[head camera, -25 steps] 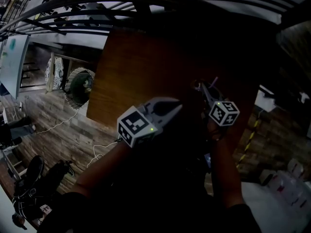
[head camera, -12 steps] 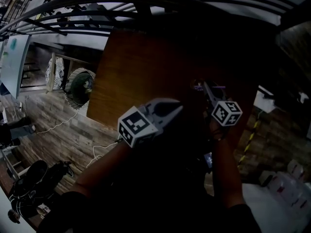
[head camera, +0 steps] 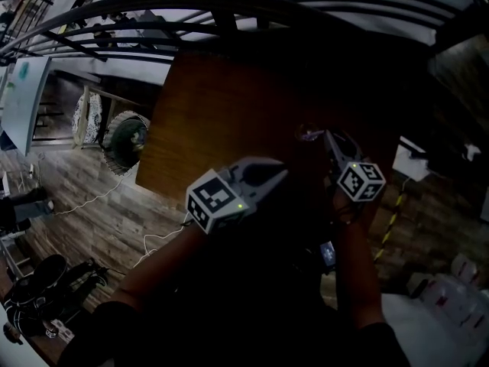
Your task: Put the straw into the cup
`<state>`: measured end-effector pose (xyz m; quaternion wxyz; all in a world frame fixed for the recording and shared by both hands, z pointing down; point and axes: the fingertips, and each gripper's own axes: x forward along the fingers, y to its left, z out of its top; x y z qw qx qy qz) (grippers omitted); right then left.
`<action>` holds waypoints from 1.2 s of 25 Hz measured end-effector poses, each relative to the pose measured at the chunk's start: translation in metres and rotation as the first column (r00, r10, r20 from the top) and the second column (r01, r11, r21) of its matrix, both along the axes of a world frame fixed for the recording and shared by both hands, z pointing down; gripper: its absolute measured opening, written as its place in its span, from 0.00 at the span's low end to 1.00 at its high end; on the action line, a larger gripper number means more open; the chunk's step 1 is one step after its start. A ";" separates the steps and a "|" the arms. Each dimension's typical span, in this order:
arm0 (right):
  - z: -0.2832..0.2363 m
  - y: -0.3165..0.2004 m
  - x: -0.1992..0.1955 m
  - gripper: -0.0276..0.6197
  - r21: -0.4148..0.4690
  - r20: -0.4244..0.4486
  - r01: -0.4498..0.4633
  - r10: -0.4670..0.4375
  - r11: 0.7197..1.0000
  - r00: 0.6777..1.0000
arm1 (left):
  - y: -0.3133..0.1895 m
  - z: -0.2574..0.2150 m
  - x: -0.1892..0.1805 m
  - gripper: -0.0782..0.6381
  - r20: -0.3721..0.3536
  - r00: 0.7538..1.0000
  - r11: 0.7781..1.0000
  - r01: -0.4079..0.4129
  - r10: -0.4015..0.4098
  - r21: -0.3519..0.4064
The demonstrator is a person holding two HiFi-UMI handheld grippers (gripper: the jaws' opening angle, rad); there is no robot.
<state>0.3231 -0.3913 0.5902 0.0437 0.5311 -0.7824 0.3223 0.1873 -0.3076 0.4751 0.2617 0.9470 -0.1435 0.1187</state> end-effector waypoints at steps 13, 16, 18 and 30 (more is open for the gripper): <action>-0.045 0.054 0.012 0.24 0.082 -0.017 0.004 -0.002 0.997 1.000 | 0.056 -0.028 0.005 0.12 -0.027 0.999 0.998 0.019 -0.018 0.057; -0.056 0.069 0.006 0.24 0.098 -0.017 0.028 -0.026 0.995 1.000 | 0.069 -0.034 0.004 0.12 -0.034 0.999 0.997 0.030 -0.028 0.069; -0.063 0.083 0.001 0.24 0.105 -0.012 0.048 -0.047 0.993 0.999 | 0.079 -0.037 0.004 0.12 -0.039 0.999 0.996 0.041 -0.038 0.075; -0.121 0.144 -0.032 0.24 0.166 -0.023 0.175 -0.174 0.970 0.985 | 0.120 -0.063 -0.003 0.12 -0.055 0.993 0.984 0.107 -0.100 0.145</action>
